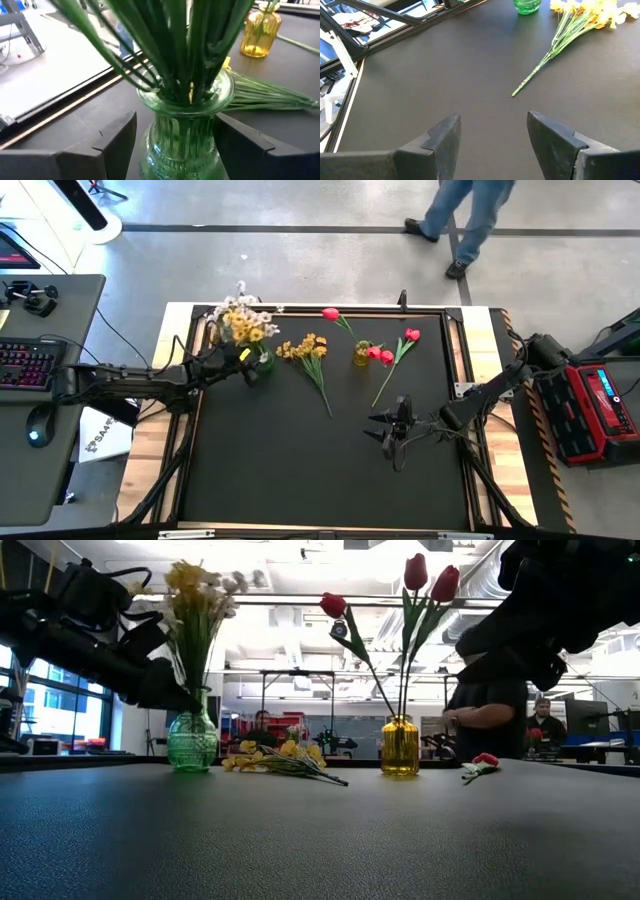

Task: Sort flowers into vase by color
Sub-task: Move the green vase to the left, then put the pink flower into the yellow vase

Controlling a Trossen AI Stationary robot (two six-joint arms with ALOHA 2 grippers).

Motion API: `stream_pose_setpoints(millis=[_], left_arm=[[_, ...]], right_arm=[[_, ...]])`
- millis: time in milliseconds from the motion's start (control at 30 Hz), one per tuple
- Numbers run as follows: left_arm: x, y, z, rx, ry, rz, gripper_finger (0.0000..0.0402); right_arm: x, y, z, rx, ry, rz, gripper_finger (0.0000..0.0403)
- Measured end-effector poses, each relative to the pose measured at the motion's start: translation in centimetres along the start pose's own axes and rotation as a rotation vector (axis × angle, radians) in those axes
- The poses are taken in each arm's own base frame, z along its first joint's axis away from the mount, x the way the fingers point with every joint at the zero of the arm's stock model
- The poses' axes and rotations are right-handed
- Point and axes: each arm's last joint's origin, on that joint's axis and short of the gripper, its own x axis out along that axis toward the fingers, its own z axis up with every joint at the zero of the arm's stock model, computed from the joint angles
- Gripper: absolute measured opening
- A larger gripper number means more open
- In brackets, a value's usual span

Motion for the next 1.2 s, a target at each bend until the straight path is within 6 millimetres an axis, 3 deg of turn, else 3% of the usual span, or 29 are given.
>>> stream_pose_setpoints(millis=[333,567,1033,1200], left_arm=[[0.0,0.0,-0.2,0.045,0.020,-0.011,0.0246],[0.0,-0.1,-0.4,0.080,0.087,-0.037,0.0273],[-1.0,0.2,2.8,0.212,0.323,-0.038,0.0287],[-1.8,0.4,3.6,0.139,0.259,-0.035,0.0287]], right_arm=[[0.0,0.0,0.0,0.000,0.004,0.005,0.0211],[0.0,0.1,0.0,0.000,0.017,0.019,0.0211],[0.0,0.1,-0.1,-0.009,0.018,0.020,0.0211],[0.0,0.1,-0.1,-0.016,0.021,0.023,0.0211]])
